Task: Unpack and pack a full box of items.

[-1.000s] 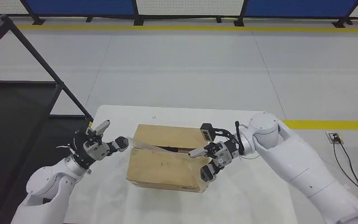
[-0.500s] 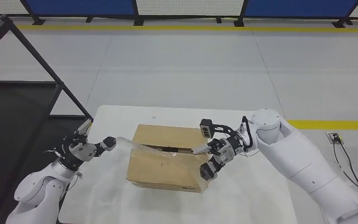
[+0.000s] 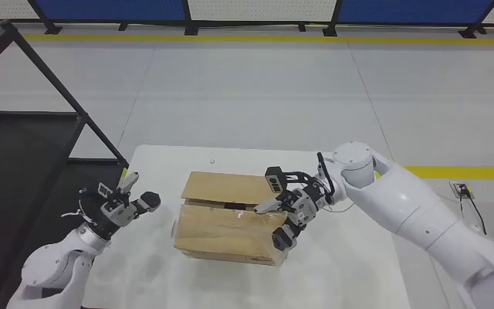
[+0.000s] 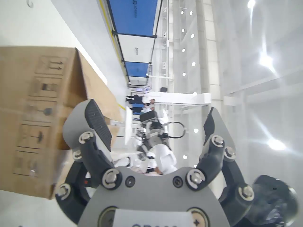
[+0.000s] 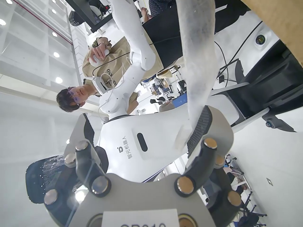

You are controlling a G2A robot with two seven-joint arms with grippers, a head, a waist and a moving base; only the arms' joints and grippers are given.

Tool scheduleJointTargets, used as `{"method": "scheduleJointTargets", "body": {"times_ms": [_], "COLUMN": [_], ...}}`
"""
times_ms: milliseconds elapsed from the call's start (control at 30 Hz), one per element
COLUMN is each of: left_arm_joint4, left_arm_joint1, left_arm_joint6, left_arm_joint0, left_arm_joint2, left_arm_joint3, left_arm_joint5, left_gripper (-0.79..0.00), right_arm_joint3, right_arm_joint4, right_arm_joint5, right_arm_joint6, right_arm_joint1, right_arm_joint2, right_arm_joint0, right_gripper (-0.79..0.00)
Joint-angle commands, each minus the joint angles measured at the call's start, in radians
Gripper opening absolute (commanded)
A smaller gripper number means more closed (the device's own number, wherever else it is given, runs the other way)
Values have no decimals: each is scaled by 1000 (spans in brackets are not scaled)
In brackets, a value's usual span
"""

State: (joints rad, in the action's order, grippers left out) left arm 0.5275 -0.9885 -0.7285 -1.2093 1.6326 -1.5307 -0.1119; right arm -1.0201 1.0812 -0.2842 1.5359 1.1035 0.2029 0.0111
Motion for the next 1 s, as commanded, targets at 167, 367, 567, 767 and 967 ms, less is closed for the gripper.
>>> {"method": "scheduleJointTargets", "body": {"times_ms": [167,367,567,767,967], "left_arm_joint4": [-188,-83,-63,-69,-67], "left_arm_joint1": [16,19,16,14,11], "left_arm_joint6": [-186,-301,-296,-259,-248], "left_arm_joint0": [-44,-61,-70,-67,-48], "left_arm_joint2": [-17,-5,-26,-41,-66], "left_arm_joint3": [57,80,82,99,126], "left_arm_joint5": [-50,-56,-65,-70,-58], "left_gripper": [0,0,0,0,0], "right_arm_joint3": [32,64,90,123,163], "right_arm_joint4": [24,19,16,41,69], "right_arm_joint5": [32,59,62,93,142], "right_arm_joint6": [0,-43,-30,-62,-87], "right_arm_joint1": [6,34,64,89,98], "right_arm_joint2": [14,54,83,127,184], "right_arm_joint0": [-16,-12,-13,-1,21], "right_gripper": [0,0,0,0,0]}}
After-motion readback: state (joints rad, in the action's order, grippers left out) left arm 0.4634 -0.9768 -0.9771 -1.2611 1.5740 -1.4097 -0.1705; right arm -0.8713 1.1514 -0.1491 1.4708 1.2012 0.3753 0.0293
